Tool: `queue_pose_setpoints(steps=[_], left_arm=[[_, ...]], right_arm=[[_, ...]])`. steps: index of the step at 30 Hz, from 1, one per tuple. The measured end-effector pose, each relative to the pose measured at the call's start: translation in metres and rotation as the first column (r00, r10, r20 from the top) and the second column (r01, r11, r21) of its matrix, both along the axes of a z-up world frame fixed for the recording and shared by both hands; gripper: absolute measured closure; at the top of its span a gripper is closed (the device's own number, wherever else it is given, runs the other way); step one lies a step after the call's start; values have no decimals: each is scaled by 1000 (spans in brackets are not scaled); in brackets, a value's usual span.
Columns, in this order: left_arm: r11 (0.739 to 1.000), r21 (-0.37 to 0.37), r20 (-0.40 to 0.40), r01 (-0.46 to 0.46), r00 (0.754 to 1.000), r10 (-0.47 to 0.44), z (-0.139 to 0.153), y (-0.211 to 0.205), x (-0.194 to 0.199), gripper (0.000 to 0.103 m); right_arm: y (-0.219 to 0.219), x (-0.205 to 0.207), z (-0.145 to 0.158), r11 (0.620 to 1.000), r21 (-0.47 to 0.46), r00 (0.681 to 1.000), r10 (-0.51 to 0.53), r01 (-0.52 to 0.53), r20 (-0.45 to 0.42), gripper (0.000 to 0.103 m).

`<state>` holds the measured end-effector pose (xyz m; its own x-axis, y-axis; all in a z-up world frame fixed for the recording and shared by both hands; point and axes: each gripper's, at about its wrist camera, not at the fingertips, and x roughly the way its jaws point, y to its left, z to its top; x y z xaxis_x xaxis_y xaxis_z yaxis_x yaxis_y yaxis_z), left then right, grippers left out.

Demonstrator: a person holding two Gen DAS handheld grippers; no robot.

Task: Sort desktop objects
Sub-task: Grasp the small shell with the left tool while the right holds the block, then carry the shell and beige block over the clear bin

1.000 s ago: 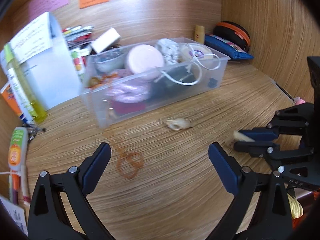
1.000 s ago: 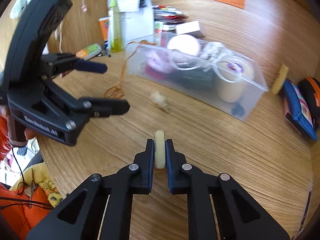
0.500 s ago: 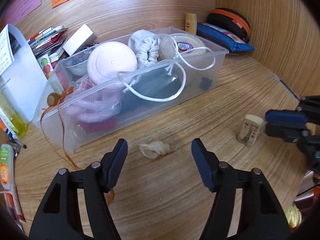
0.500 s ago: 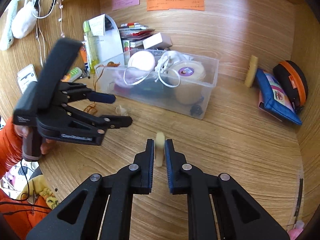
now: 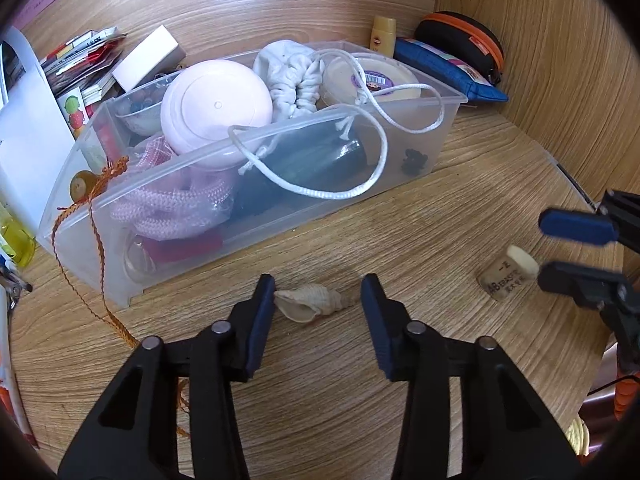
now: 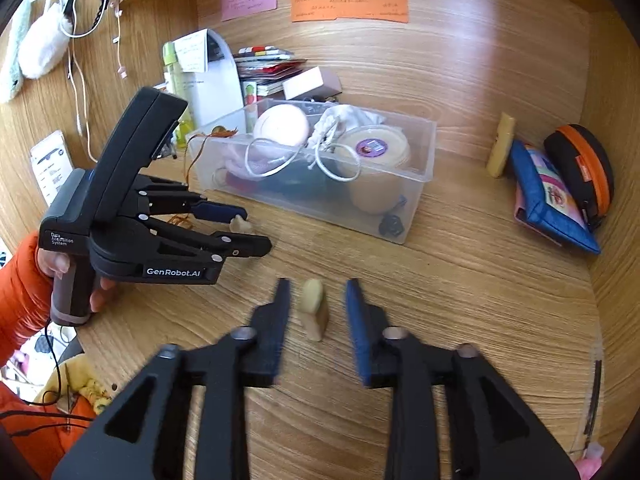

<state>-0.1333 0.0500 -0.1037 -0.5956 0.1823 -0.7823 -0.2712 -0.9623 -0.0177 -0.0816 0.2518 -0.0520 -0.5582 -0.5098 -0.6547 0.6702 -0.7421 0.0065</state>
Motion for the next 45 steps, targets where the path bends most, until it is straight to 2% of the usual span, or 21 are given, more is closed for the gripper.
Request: queue_pose_setpoints(steps=[1,4,7,9,10,11,14,26,33,39,45], left_arm=[[1000,5,0,3,1000,-3,0,0,0,63],[1000,23,2,6,1000,-6,1,-3,2,63],[999,41,-1,8,1000,-8,2,-5,3,63],[999,45,-15,8,1000,-7,4,-5,5,64],[999,47,-29,9,1000,-8,6,-5,7,63],[999,50,-46,13,999,-11,8,-5,10,63],[998,58,-82,16,997,-11,14,-8,18,63],[997,80,-179,-5,984,20,31,-15,34,63],[994,108,-240,-30,969,56,60,-32,37,63],[988,133,-280,-81,953,116,82,-52,23,63],[978,167,-278,-125,946,168,96,-63,-5,63]], right_arm=[[0,0,0,1000,1,1000,1,-1,-3,59],[-3,1,-5,1000,26,1000,10,-10,4,59],[-13,-1,-17,996,90,999,19,-22,32,59],[-18,-6,-24,993,115,999,2,-8,52,70],[-19,-9,-27,994,112,998,-8,0,68,84],[-19,-13,-28,995,100,996,-6,-3,88,90],[-17,-19,-27,997,76,997,-22,16,80,93],[-14,-23,12,999,-19,999,-49,49,0,93],[-14,-43,42,996,-69,997,-66,64,-38,93],[-24,-67,59,993,-96,997,-70,65,-46,93],[-39,-91,71,993,-91,995,-79,73,-63,93]])
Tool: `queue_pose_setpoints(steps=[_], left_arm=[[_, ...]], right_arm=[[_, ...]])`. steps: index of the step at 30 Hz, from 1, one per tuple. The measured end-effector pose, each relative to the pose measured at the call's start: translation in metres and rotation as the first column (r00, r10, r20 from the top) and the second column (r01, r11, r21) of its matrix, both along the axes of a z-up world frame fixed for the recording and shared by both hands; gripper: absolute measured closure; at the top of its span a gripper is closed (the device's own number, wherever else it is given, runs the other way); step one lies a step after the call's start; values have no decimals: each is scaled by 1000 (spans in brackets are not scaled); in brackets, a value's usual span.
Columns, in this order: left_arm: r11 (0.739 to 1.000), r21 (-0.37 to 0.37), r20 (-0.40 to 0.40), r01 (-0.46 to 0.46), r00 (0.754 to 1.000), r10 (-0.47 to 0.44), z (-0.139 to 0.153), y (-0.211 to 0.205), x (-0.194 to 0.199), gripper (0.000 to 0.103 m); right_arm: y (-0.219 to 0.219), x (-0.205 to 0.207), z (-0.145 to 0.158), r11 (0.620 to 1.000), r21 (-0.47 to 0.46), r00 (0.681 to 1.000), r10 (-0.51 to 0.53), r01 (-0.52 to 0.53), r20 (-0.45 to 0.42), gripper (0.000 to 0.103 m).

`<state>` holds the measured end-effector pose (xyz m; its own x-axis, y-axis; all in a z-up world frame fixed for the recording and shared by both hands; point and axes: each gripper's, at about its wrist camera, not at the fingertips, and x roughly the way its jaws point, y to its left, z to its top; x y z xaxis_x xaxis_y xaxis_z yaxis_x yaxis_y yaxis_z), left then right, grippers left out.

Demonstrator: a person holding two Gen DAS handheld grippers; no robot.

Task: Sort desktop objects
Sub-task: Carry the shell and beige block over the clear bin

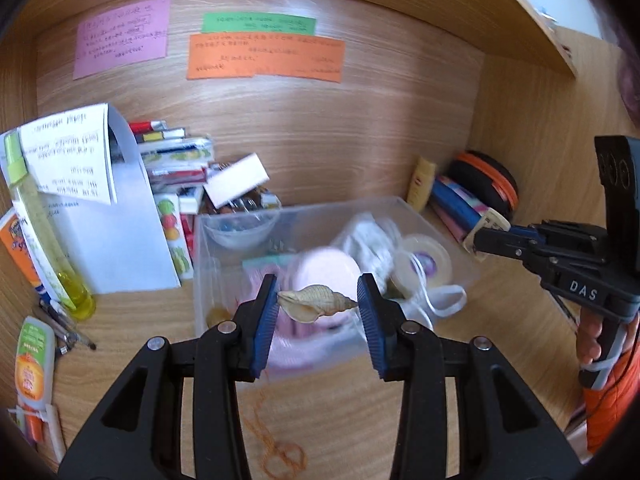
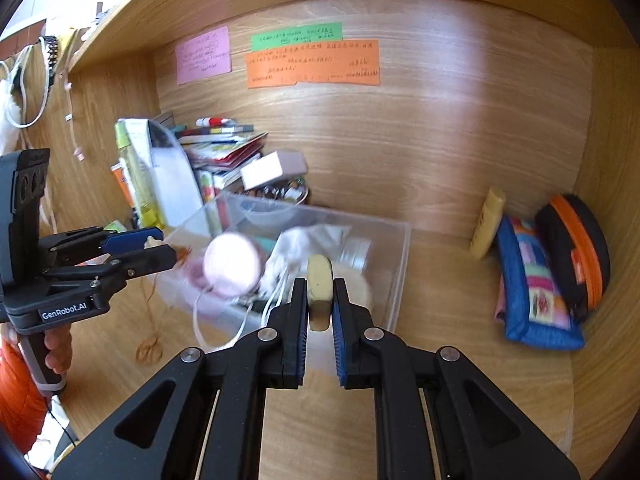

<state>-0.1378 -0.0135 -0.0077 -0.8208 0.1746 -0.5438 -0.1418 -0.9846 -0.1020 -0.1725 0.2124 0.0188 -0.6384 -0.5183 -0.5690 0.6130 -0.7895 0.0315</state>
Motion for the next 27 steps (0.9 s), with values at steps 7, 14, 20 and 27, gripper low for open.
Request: queue_pose_setpoints(steps=[7,14,20,27], left_arm=[[998,7,9,-63,998,63,11,-4,-42,63],[991,1,0,-135,991,135,-8,-17,-58,63],[987,5,50,-158,986,158,-24,-24,-70,63],[984,-13,93,-176,980,177,-38,-24,-77,63]], right_arm=[[-17,-34,3,1000,-20,999,-3,4,46,93],[-20,-58,-12,996,-18,995,-82,83,50,93],[-13,-77,-33,991,-27,987,-131,134,95,93],[-21,-76,-39,990,-6,988,-139,139,67,93]])
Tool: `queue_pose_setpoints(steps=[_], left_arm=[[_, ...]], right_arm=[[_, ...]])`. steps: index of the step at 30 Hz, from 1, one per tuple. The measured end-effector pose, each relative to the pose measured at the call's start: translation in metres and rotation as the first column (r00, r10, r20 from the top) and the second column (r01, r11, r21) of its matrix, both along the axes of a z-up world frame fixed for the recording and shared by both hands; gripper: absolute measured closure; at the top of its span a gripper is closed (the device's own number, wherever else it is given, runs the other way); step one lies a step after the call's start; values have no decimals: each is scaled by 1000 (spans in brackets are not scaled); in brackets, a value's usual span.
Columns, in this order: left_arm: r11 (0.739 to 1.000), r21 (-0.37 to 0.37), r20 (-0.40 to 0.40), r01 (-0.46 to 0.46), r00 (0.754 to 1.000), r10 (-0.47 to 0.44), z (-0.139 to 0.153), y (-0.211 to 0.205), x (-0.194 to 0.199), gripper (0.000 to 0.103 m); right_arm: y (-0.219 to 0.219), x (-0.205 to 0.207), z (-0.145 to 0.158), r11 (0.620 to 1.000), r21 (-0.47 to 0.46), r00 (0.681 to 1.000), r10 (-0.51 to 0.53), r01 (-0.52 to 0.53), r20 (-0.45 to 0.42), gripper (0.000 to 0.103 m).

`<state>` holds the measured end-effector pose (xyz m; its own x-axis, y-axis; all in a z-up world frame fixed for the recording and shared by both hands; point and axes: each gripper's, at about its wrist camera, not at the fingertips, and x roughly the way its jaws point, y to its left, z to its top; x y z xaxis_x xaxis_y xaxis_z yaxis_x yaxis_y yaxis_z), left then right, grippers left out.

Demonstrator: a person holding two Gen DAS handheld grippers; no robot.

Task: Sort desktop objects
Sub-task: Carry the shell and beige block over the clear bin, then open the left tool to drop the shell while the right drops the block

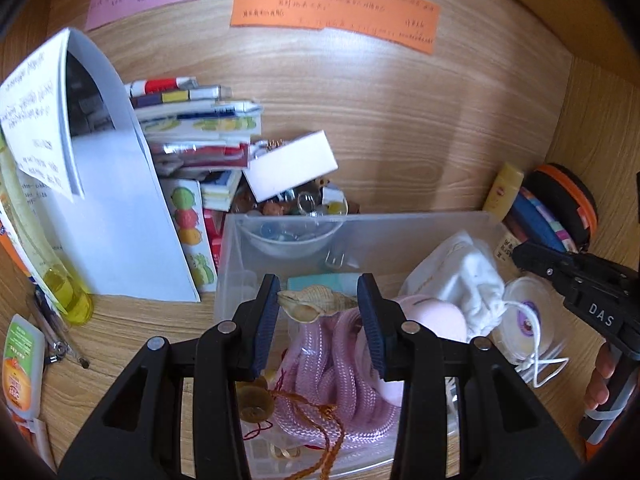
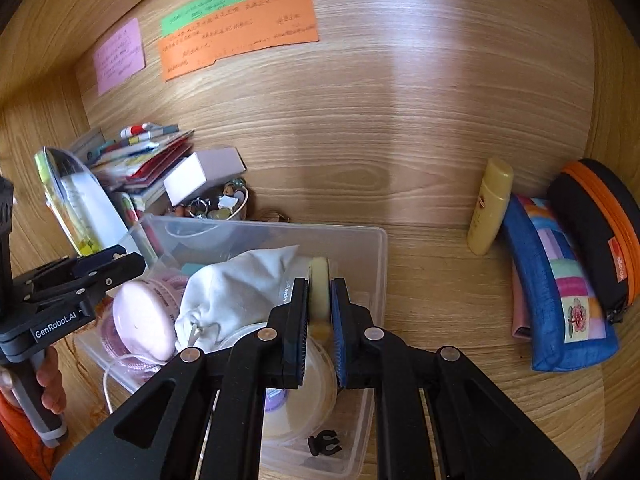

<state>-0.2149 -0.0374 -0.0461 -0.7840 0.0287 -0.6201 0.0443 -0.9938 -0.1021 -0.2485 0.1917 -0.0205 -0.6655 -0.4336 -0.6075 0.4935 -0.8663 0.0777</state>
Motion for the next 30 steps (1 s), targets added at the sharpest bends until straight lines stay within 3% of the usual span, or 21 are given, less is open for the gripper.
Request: queue_pose_setpoints(steps=[15,19,24,30], left_arm=[[1000,12,23,-2,1000,2,0,9,5,63],[1000,19,21,-3,1000,2,1,8,6,61],[1000,19,-8,-11,1000,11,4,9,9,46],[1000,21,-35,-9,999,10,8,13,13,37]], right_arm=[[-7,9,-3,998,54,996,18,-13,-86,89],[-10,13,-1,998,49,995,35,-30,-98,75],[-15,27,5,998,56,983,49,-40,-177,56],[-14,41,14,998,52,965,38,-25,-258,27]])
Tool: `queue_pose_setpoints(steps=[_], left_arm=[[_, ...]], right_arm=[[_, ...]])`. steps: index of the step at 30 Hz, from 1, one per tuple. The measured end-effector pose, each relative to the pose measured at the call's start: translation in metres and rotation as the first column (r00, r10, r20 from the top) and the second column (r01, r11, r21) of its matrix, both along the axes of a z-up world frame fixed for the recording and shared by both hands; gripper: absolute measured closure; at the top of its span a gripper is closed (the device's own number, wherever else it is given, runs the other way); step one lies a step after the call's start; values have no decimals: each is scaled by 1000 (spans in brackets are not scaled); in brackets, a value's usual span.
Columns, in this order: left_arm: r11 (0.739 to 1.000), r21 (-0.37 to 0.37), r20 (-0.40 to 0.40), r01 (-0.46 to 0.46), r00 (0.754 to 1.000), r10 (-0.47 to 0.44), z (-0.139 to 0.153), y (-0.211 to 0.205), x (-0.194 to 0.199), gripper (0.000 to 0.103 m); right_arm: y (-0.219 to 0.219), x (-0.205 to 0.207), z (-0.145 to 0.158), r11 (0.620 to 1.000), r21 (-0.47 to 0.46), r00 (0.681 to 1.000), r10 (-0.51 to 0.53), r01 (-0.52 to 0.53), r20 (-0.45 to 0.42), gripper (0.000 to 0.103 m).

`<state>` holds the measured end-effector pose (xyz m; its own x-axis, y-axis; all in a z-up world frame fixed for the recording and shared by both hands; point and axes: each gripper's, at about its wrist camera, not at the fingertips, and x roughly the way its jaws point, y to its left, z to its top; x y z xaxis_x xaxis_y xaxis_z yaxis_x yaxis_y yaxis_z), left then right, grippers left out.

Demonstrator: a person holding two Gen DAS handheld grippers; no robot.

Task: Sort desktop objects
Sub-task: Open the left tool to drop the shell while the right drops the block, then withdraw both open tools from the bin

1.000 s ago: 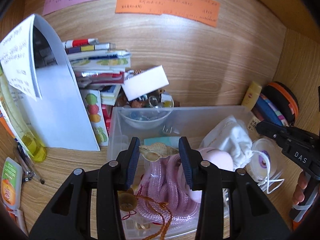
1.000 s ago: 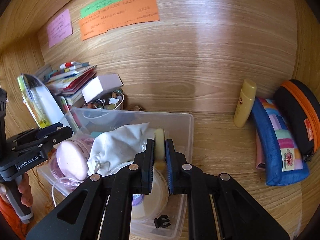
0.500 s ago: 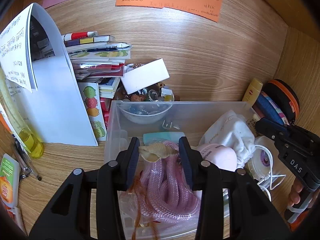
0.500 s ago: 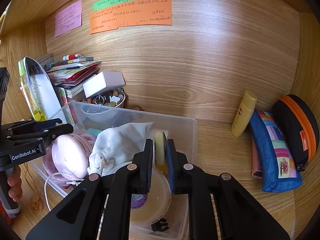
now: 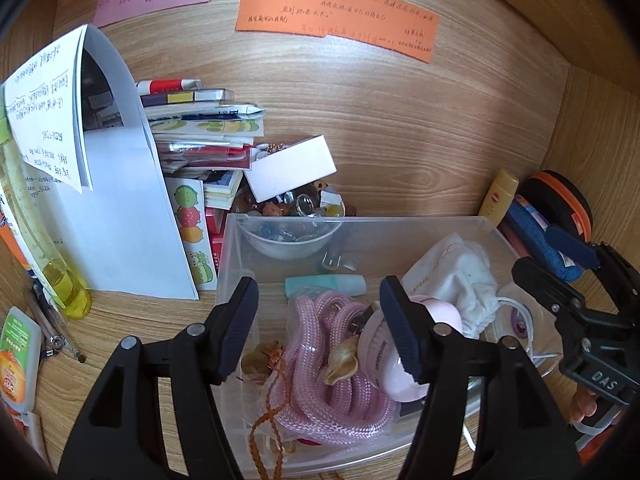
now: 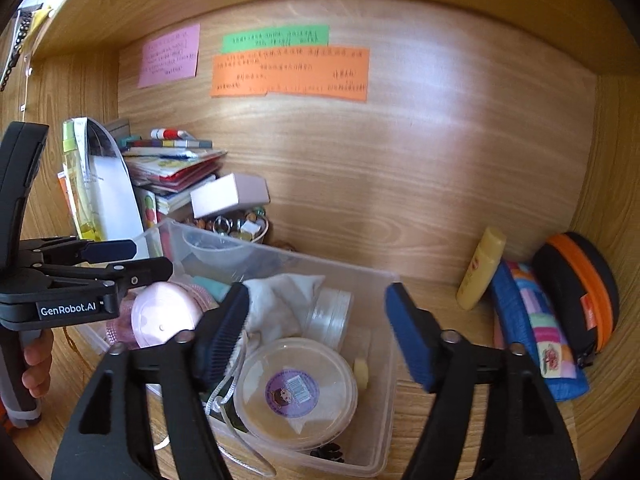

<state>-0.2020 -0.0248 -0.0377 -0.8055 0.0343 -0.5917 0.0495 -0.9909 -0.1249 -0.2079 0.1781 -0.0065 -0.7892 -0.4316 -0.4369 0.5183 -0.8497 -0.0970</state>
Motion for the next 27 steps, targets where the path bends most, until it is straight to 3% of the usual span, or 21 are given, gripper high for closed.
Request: queue_pose_setpoints(steps=[8,14,27], left_arm=[[998,52,-46,21,999,-19,8,0,10,7],[999,-26,-77,20,997,-22,13,13,17,2],[999,20,-91,-32,995,33,33,0,48,1]], right_arm=[[5,3,4,1000,-18,1000,-23,23,1,2],[10,3,6,999,-34,999,-32,32,10,0],[32,39,18,999,-8,999,-34,34,42,0]])
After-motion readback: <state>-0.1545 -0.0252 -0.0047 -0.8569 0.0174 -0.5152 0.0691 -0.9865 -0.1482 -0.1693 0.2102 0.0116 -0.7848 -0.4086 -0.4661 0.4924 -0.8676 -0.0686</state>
